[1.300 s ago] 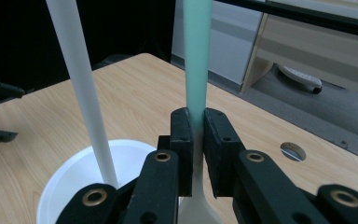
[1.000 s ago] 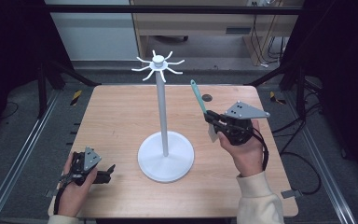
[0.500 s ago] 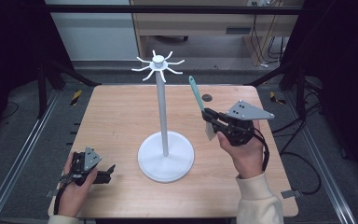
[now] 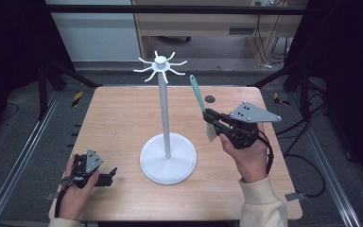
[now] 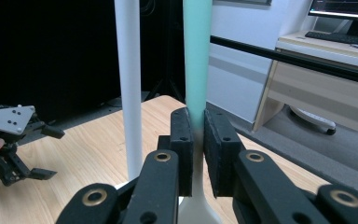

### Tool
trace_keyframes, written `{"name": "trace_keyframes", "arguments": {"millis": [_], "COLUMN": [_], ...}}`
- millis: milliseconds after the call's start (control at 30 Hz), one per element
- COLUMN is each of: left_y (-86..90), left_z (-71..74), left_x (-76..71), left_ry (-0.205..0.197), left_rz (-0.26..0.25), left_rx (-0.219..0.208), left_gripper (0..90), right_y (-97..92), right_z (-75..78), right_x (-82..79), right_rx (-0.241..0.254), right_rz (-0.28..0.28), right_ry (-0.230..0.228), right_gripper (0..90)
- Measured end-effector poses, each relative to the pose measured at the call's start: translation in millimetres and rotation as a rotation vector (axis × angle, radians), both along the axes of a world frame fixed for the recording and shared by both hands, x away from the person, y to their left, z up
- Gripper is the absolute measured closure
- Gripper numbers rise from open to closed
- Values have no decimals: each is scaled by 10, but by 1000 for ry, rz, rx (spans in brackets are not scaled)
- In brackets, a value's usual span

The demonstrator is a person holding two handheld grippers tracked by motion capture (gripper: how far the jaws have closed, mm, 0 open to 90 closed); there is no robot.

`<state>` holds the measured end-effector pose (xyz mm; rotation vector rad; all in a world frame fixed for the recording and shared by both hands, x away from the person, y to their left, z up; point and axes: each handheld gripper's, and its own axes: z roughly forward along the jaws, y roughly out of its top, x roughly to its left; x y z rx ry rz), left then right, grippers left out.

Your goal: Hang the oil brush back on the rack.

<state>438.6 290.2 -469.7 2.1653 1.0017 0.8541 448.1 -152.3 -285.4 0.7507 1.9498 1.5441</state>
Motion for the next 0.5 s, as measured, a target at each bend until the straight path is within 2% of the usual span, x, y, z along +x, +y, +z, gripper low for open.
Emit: {"name": "trace_keyframes", "arguments": {"millis": [500], "left_y": [7], "left_z": [-1], "left_x": [-3], "left_ry": [-1], "left_rz": [3], "left_rx": [0], "left_gripper": [29], "right_y": [39], "right_z": [94], "right_x": [-82], "right_rx": [29], "right_rz": [31], "right_ry": [-22], "right_gripper": [825]}}
